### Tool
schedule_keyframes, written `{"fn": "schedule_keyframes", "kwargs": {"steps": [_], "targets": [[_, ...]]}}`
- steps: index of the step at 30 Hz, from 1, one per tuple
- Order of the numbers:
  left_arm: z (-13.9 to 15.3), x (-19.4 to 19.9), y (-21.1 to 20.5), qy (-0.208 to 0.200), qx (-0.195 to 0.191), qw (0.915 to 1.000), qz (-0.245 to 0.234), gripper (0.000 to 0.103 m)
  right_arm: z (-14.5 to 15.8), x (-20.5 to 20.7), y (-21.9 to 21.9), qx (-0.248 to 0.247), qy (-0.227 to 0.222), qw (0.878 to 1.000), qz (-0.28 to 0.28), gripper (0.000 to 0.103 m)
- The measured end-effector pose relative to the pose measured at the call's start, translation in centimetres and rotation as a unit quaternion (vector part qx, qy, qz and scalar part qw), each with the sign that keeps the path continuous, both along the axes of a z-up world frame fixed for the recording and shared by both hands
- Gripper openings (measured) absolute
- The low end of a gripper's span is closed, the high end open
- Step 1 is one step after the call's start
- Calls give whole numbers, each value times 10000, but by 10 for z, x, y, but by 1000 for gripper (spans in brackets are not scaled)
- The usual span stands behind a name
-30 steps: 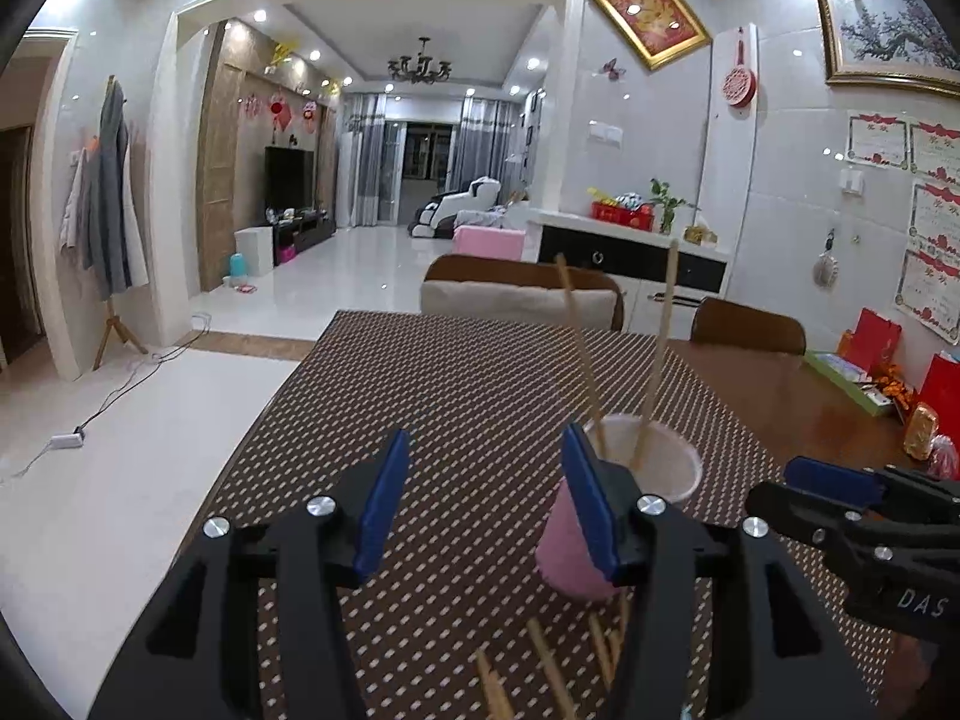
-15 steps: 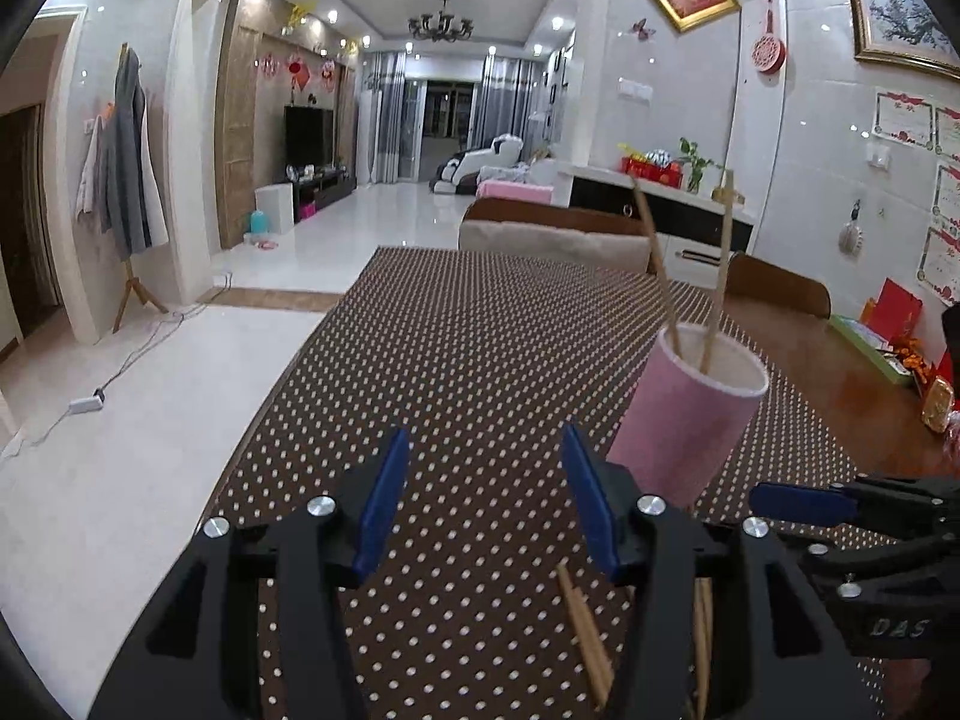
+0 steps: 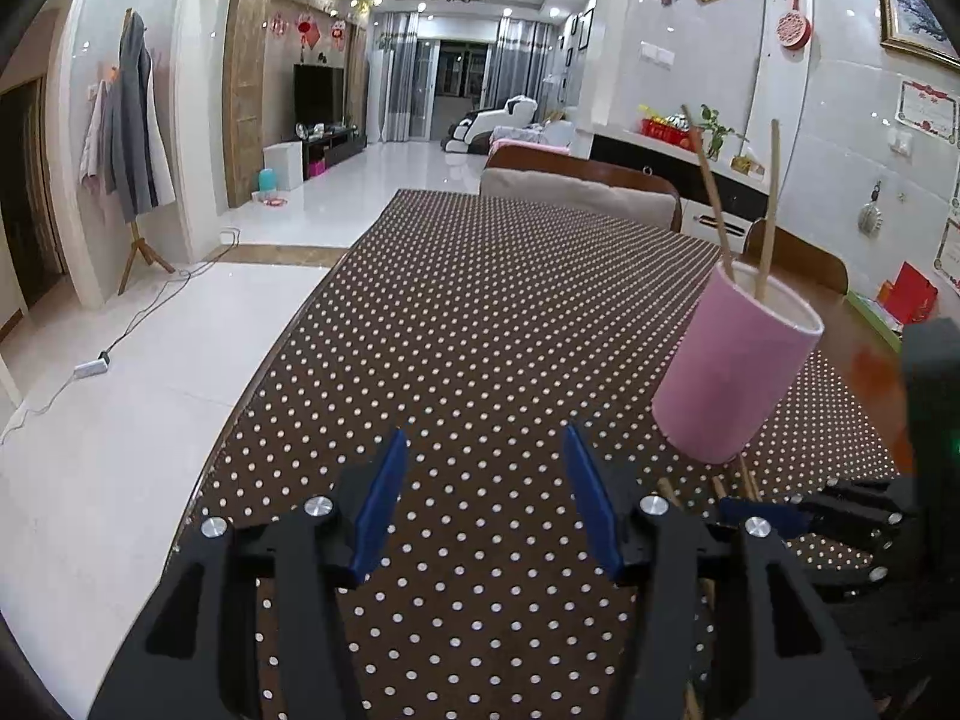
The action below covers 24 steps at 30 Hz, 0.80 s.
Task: Organize utensils
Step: 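Lower the right tool to the pile and grasp another chopstick, then carry the chopstick in the right tool over the pink cup and release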
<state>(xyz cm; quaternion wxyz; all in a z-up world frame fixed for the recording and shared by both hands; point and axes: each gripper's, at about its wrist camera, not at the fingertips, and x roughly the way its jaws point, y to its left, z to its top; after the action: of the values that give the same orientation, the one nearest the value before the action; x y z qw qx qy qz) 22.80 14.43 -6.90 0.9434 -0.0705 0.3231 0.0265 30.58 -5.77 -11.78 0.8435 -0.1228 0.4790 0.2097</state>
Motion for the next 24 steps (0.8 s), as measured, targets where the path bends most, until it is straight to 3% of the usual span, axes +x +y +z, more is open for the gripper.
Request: {"fn": "schedule_keyframes", "kwargs": {"steps": [2,3,4,11,19,24], "targets": [[-3,2,1,69,5,10000,15,54,-1,-2,2,-26,-73,9999,70,23],[-4,2,-1,120,4,9999,6,54,0,-6,4,38,-40,9999,84,12],[-6,3,-1,163,-3,9999,-3,54,-1,-8,5,85,-4,9999,71,10],[-14,5,-8,554,-200,9978,-292,54,13,5,-13,727,79,9972,-147,9],[-31,8,-31,955,-96,9933,-643,56,73,0,-49,1472,-630,9862,-425,8],[-41,15,-43,1226,-35,9895,-770,56,115,-11,-79,1916,-1254,9715,-616,8]]}}
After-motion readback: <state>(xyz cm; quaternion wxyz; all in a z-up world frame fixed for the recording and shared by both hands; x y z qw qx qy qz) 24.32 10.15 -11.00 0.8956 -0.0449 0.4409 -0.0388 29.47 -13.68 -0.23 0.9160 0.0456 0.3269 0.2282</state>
